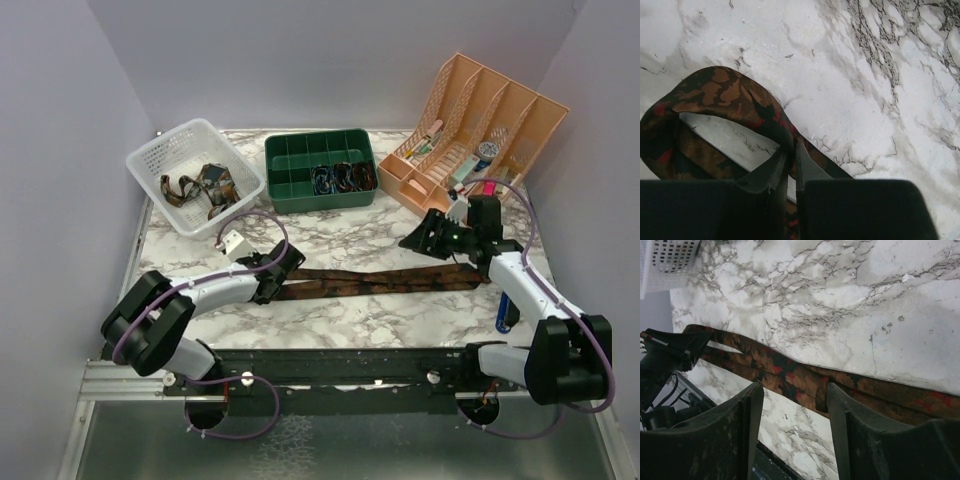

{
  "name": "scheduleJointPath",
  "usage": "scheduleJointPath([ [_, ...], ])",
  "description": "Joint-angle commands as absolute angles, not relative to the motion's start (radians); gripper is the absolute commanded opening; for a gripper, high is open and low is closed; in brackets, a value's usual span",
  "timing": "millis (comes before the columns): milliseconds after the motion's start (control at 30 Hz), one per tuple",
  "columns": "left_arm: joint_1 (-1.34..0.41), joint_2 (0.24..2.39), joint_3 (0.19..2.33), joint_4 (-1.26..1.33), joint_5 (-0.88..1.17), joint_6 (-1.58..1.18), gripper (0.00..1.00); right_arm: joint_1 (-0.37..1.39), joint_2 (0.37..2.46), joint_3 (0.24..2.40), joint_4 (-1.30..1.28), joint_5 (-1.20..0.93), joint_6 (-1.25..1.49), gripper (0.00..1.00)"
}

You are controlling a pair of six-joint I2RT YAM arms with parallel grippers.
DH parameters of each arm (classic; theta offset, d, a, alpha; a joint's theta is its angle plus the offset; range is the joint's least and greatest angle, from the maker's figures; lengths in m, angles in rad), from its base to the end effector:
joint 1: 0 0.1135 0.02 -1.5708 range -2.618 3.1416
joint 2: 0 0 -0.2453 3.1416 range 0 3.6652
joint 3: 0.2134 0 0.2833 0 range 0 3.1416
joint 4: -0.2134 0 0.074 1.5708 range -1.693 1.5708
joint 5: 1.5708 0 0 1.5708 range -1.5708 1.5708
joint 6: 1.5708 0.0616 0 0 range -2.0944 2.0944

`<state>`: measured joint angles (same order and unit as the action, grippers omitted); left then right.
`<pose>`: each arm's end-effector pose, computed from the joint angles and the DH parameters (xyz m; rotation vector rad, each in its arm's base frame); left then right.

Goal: Roll the ties
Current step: Flatten out the tie at the center of the board.

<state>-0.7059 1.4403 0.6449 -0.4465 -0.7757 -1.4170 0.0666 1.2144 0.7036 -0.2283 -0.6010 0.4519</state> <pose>0.2280 -0.1377 0.0893 -0.9512 2.1116 0.1255 0.2945 0.0546 0.1763 0.1323 2.3332 0.9556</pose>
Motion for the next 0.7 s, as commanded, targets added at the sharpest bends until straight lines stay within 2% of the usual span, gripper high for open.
scheduleJointPath([
  [0,-0.69,1.373,0.604,-0.424,-0.836,-1.436,0.02,0.073,1.227,0.662,-0.252,-0.64,0.414,0.58],
  [333,-0.643,1.184,0.526,-0.429,-0.815,-1.43,0.0,0.072,1.246,0.656,-0.249,-0.647,0.411,0.58],
  [667,-0.635,0.748,0.382,-0.628,-0.737,-1.569,0.0,0.073,1.282,0.685,-0.295,-0.596,0.364,0.59],
])
